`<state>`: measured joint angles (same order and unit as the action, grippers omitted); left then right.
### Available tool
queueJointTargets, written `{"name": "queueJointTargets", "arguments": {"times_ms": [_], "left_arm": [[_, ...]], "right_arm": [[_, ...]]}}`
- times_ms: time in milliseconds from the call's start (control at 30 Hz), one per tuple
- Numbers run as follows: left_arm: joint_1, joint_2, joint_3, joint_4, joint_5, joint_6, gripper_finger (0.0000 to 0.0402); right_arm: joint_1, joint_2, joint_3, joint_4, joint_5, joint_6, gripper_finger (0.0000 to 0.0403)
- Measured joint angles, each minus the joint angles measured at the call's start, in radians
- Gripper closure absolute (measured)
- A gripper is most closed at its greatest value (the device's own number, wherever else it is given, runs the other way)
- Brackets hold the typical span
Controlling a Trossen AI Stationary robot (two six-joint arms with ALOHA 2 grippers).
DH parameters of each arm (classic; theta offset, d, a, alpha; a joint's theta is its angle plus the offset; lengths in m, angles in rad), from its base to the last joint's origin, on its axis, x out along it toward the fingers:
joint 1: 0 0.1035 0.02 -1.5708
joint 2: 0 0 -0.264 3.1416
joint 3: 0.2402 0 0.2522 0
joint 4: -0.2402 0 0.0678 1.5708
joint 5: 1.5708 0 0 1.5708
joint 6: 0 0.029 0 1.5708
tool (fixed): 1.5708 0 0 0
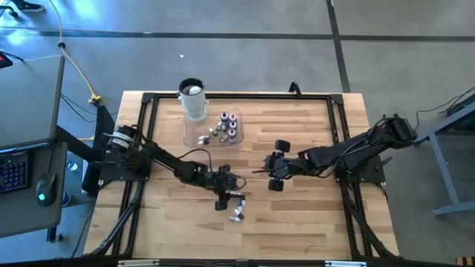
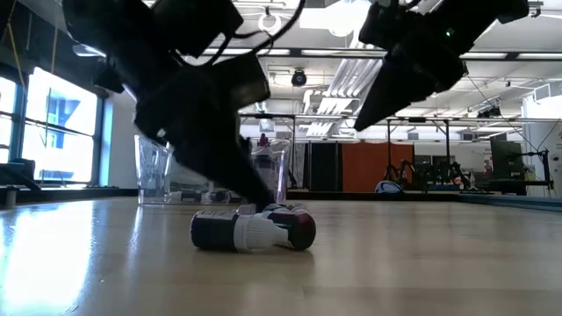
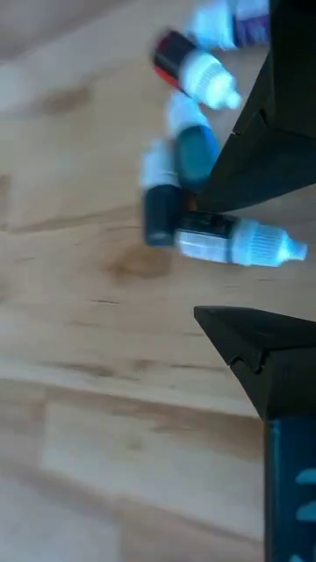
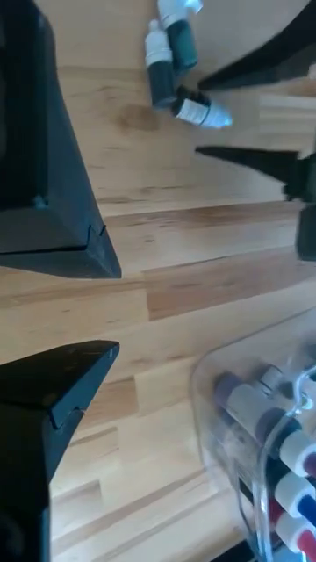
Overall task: Pick & Place food coloring
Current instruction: Put the small black food coloring bottle into the transparent bin
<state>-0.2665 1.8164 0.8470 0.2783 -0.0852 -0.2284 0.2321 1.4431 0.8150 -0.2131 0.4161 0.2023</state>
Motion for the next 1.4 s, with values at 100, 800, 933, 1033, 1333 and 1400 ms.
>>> {"name": "queueJointTargets", "arguments": {"times_ms": [100,800,933,1033,1333,1400], "left_arm": [[-0.001,0.021,0.014,-0.045,0.000,0.012,0.0218],[-0.001,0.016,0.016,-0.079,-0.025,0.017,0.0328],[-0.001,-0.021,0.051,-0.163,-0.058,0.019,0.0336],[-0.001,-0.078,0.125,-0.335,-0.093,0.021,0.0328],[0.013,-0.217,0.460,-1.090,-0.461,0.121,0.0320],[0.042,-0.244,0.509,-1.227,-0.509,0.107,0.0320]], "right_arm": [[0.000,-0.019,0.000,-0.002,-0.003,0.010,0.0286],[0.000,-0.025,0.000,-0.024,-0.003,0.015,0.0286],[0.000,-0.025,0.000,-0.025,-0.003,0.015,0.0286],[0.000,-0.025,0.000,-0.030,-0.003,0.015,0.0286],[0.000,-0.025,0.001,-0.035,-0.003,0.017,0.0286],[0.000,-0.025,0.001,-0.041,-0.003,0.017,0.0286]]}}
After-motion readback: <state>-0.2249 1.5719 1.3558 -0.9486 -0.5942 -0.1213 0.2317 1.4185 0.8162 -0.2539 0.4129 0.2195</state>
